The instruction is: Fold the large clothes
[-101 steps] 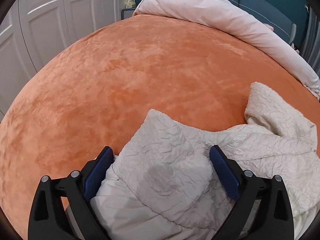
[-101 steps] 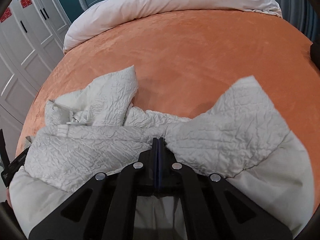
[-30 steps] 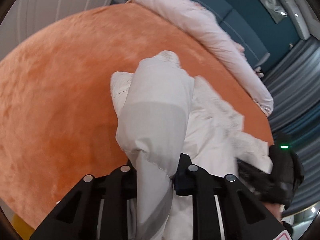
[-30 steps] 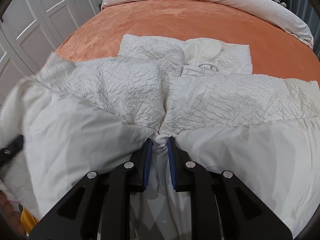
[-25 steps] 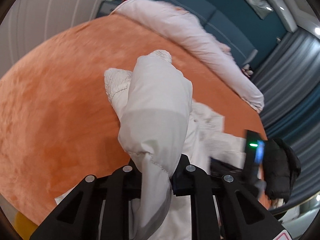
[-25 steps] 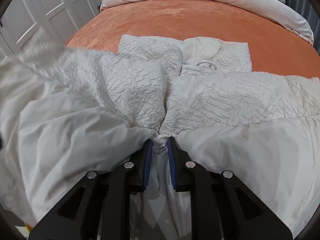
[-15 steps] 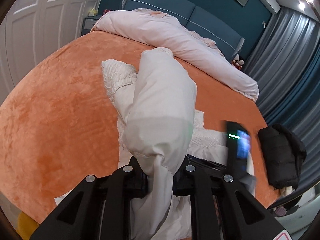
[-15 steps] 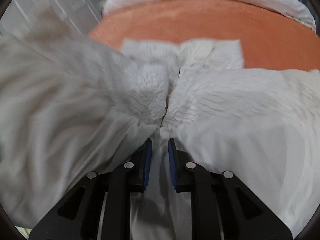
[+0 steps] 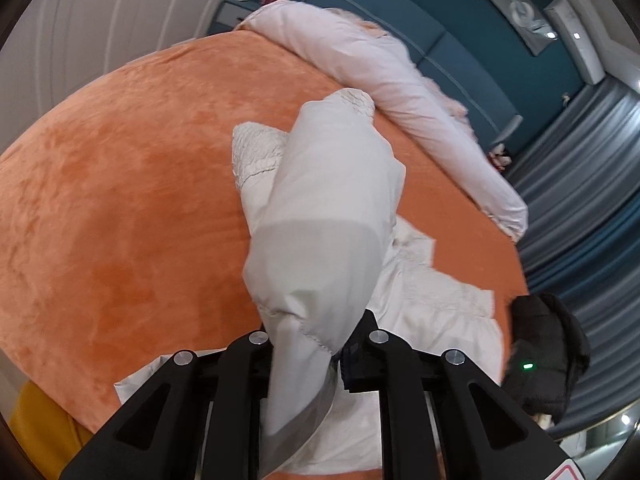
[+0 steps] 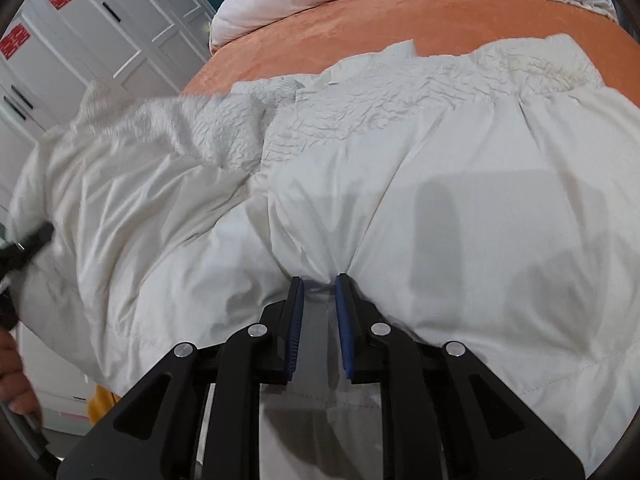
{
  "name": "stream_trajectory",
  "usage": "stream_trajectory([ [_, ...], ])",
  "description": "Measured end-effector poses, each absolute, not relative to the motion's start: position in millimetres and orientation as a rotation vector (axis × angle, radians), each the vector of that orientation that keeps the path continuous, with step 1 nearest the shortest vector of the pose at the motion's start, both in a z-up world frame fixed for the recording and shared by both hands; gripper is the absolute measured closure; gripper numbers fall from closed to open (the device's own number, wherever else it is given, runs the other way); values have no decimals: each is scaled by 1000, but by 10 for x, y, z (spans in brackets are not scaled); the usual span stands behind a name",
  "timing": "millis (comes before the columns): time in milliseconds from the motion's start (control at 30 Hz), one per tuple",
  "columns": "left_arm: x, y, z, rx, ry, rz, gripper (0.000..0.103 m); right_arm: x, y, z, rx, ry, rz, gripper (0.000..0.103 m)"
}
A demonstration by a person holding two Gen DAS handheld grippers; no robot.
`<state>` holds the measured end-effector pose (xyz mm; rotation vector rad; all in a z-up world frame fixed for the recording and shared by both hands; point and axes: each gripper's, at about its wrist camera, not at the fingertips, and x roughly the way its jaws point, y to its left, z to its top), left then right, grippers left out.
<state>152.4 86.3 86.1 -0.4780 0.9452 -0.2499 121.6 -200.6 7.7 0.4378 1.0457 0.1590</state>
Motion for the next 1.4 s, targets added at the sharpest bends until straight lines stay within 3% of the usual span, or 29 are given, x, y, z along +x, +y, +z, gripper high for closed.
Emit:
stream_trajectory([
  [67,1555,976,751,-493,966,-214,84,1183,-2033,166,446,1039,154,87],
  [200,1583,1331,436,-568,1006,-117,55,1089,-1965,474,423,984,169,85],
  [267,1560,1487,272,-613,1023,-93,50,1115,-1883,515,411,990,183,85],
  [433,1473,1734,-136,-697,1062,-66,30,1293,-1634,273,325,1097,177,85],
  [500,1440,1777,-280,-729,1083,-70,17,1384,-1599,160,323,1126,169,84],
  [700,1428,1536,-307,-566,1050,-119,11,1719,-1513,-39,287,1193,172,84],
  [733,1453,1472,-296,-537,1060,-137,16,1770,-1485,-66,267,1197,167,84],
  [767,1466,1432,-273,-543,1064,-166,28,1798,-1453,-78,245,1196,162,84],
  [833,1494,1426,-196,-651,1071,-258,71,1819,-1400,-75,209,1187,154,84],
  [933,1451,1413,109,-683,1027,-308,91,1816,-1448,-23,235,1178,165,84],
  [1133,1215,1117,930,-547,925,-431,94,937,-1588,477,343,1119,231,83],
  [1233,1110,878,1107,-508,913,-459,95,720,-1417,194,269,1203,256,86],
  [1400,869,372,1377,-429,890,-529,97,772,-1343,-165,275,1153,229,89],
])
